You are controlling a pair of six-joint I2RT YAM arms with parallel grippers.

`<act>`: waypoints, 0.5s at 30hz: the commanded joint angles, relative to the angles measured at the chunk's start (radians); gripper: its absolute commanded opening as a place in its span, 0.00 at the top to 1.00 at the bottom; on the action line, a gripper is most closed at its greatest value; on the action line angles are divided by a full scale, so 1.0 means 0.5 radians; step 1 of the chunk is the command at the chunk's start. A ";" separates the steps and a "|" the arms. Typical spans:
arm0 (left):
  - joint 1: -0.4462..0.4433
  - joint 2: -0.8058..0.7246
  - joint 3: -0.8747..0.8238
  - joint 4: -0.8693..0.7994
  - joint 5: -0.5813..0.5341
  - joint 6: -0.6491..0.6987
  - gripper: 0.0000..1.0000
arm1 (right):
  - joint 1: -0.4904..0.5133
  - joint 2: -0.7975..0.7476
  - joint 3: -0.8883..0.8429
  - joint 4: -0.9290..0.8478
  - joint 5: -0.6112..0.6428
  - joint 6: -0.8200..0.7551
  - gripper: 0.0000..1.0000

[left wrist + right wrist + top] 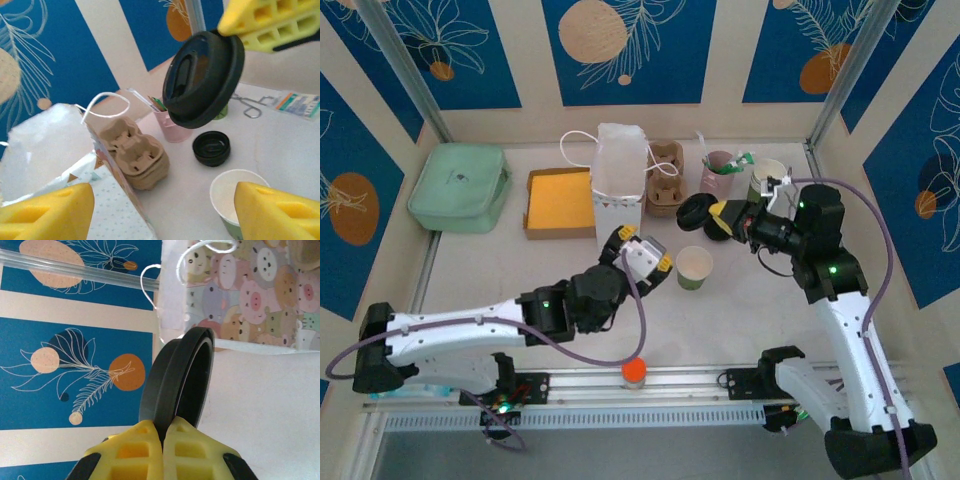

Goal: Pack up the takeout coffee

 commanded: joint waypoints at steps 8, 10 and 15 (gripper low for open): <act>0.423 -0.200 -0.219 -0.204 0.945 -0.780 0.28 | -0.120 -0.171 -0.469 0.231 -0.316 0.010 1.00; 0.446 -0.186 -0.241 -0.195 0.975 -0.821 0.29 | -0.112 -0.182 -0.533 0.239 -0.322 -0.027 1.00; 0.481 -0.148 -0.296 -0.136 1.019 -0.898 0.29 | -0.109 -0.173 -0.707 0.346 -0.347 -0.064 1.00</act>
